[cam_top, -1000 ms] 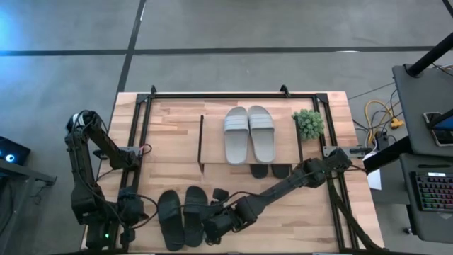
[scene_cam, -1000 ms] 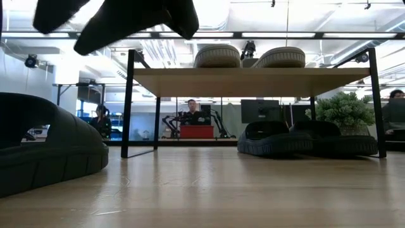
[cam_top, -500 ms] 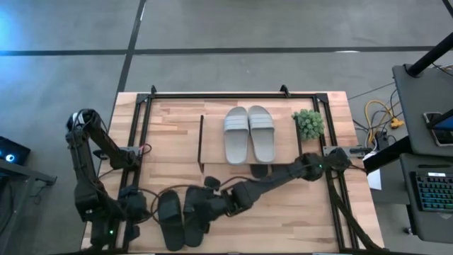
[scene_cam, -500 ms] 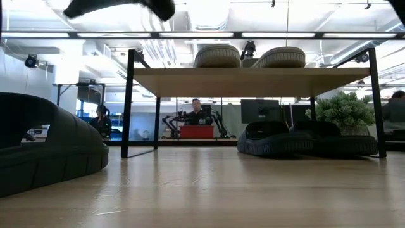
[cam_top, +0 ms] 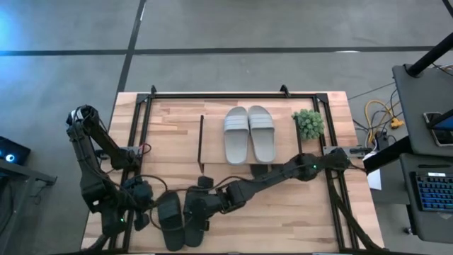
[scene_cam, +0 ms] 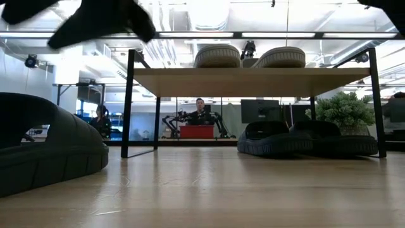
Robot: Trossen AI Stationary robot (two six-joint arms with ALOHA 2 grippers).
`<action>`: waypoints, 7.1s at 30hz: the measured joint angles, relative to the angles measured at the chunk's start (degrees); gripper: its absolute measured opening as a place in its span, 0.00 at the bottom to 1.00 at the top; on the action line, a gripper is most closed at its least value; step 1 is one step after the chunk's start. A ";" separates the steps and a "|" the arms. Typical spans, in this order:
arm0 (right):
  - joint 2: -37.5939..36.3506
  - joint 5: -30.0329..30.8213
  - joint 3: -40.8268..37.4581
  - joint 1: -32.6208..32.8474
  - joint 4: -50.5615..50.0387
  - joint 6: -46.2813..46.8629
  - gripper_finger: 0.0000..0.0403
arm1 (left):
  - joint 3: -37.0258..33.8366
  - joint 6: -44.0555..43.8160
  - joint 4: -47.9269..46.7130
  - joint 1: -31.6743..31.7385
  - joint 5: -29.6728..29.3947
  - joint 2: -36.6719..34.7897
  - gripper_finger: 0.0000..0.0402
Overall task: Pick and place slides into the shelf
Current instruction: Put the right black slide under the shelf, then put the black slide under the shelf
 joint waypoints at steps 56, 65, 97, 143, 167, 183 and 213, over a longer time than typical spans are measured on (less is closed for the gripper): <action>8.13 14.94 0.01 5.49 -0.61 -6.68 0.47 | -4.32 6.28 -0.15 0.32 1.07 0.46 0.00; 8.17 22.89 0.06 5.52 -4.33 -6.00 0.36 | -4.43 6.27 -0.14 0.32 1.05 0.46 0.00; 3.67 30.69 0.08 8.76 -51.15 34.13 0.03 | -4.67 6.02 0.56 0.28 0.98 0.46 0.00; -1.12 8.14 0.28 10.18 -47.98 49.76 0.27 | -4.93 6.24 1.79 0.32 0.94 0.46 0.00; 4.94 0.39 -0.85 10.29 -20.51 48.38 0.02 | -7.97 6.10 5.28 0.32 -0.94 0.50 0.00; 4.76 3.60 -6.06 5.77 -21.89 42.32 0.02 | -7.97 5.95 6.80 0.32 -0.32 0.50 0.00; 3.90 10.13 -3.92 1.16 -29.76 39.73 0.02 | -7.99 5.86 7.81 0.30 0.02 0.48 0.00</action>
